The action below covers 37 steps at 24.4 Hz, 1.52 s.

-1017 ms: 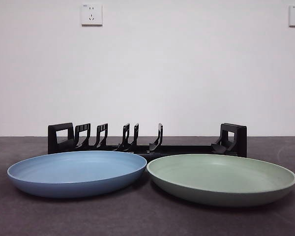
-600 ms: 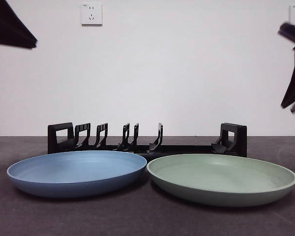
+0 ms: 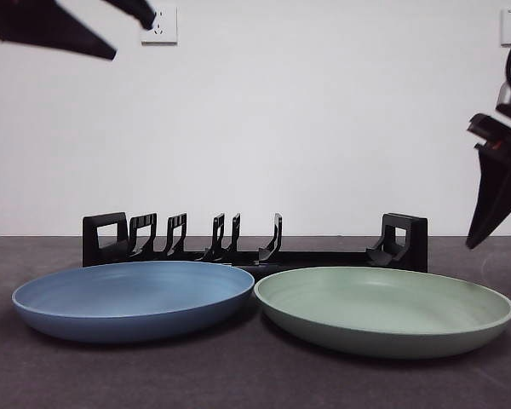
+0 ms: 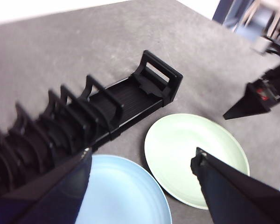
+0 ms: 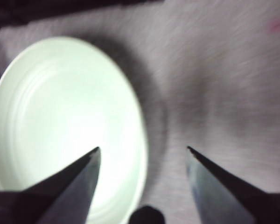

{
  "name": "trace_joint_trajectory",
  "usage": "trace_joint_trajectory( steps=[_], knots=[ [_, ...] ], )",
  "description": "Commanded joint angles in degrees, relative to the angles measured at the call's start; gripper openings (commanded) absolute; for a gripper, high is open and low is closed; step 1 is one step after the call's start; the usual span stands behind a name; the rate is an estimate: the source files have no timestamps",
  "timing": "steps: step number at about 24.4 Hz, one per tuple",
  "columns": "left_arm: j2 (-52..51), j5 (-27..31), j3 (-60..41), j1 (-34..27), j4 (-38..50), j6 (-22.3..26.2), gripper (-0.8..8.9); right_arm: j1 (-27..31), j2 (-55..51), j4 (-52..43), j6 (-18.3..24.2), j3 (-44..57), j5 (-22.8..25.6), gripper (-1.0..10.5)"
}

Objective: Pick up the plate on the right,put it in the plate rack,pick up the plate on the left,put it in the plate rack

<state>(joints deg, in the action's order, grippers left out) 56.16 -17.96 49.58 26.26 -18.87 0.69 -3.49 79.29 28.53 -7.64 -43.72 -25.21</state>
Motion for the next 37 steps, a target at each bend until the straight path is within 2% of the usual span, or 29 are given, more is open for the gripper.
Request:
trace_joint_trajectory(
  steps=[1, 4, 9, 13, 15, 18, 26, 30, 37],
  knots=[
    [0.9, 3.4, 1.6, 3.8, -1.1, 3.0, 3.65, -0.9, 2.3, -1.1, 0.6, -0.1, -1.9, 2.5],
    [1.4, 6.4, 2.7, 7.8, -1.4, 4.0, 3.65, -2.0, 5.0, -1.7, 0.6, -0.1, -1.6, 2.5],
    [1.5, 7.9, 2.8, 10.6, -1.4, 4.0, 3.65, -2.2, 8.1, -2.5, 0.6, -0.1, -1.4, 2.4],
    [1.5, 8.2, 2.8, 11.8, -1.5, 4.0, 3.64, -2.2, 10.1, -2.8, 0.4, -0.1, -0.9, 0.8],
    [1.5, 8.8, 2.8, 12.3, -1.9, 4.0, 3.65, -2.2, 10.3, -2.8, -0.5, -0.1, 1.4, -0.2],
    [1.6, 8.8, 2.8, 12.9, -3.6, 4.4, 3.65, -2.2, 9.8, -2.7, -0.9, -0.1, 3.1, -0.2],
    [2.2, 8.9, 2.8, 16.8, -5.7, 10.5, 3.65, -2.3, 4.6, -0.2, -3.4, -1.6, 3.0, -0.2],
    [2.8, 9.1, 2.8, 19.8, -5.9, 16.1, 3.65, -3.2, 2.5, 5.2, -4.1, -5.3, 2.9, -0.2],
    [5.8, 19.4, 2.8, 27.0, -8.9, 24.5, 3.64, -9.4, 2.6, 8.7, -5.0, -12.1, 2.9, -0.2]
  ],
)
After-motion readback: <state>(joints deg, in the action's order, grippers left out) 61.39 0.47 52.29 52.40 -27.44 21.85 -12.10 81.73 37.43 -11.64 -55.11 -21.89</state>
